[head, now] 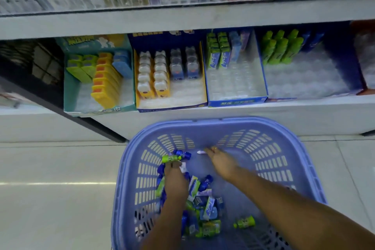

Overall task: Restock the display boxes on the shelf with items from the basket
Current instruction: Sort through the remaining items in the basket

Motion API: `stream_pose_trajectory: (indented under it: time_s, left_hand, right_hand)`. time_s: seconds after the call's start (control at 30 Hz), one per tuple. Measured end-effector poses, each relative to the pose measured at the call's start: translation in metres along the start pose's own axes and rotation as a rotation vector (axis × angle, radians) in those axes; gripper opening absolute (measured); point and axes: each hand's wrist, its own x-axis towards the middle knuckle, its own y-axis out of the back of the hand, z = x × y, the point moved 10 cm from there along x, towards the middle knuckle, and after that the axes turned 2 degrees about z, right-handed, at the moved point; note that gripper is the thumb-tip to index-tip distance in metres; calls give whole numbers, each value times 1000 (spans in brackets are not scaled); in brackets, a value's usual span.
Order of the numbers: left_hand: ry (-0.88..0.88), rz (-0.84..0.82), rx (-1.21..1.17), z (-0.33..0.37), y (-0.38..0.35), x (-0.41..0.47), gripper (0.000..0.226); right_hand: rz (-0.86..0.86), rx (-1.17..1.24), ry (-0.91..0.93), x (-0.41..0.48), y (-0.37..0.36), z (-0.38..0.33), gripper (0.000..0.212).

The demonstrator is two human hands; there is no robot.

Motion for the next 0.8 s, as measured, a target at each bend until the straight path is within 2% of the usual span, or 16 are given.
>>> stream_pose_trajectory:
  time_s: [0.2,0.4,0.47,0.57,0.7,0.8]
  left_hand:
    - [-7,158,127,-6,5,3,38]
    - [7,177,99,-18,5,9,43]
    - [6,177,131,-18,8,13,38]
    - [-1,157,187,-16,10,19,30]
    - [-29,62,241,-13,4,21,32]
    - [-56,34,179,1,9,16,30]
  right_hand:
    - [12,-67,-21,15,-19,12,45]
    - [18,37,-126,20,-20,23,34]
    - [33,171,-199,14,-16,32,33]
    - [13,443,-274,3,-3,41,16]
    - [-37,687,-230,-18,33,36,16]
    - [-72,1080,-194,-41,60,27,21]
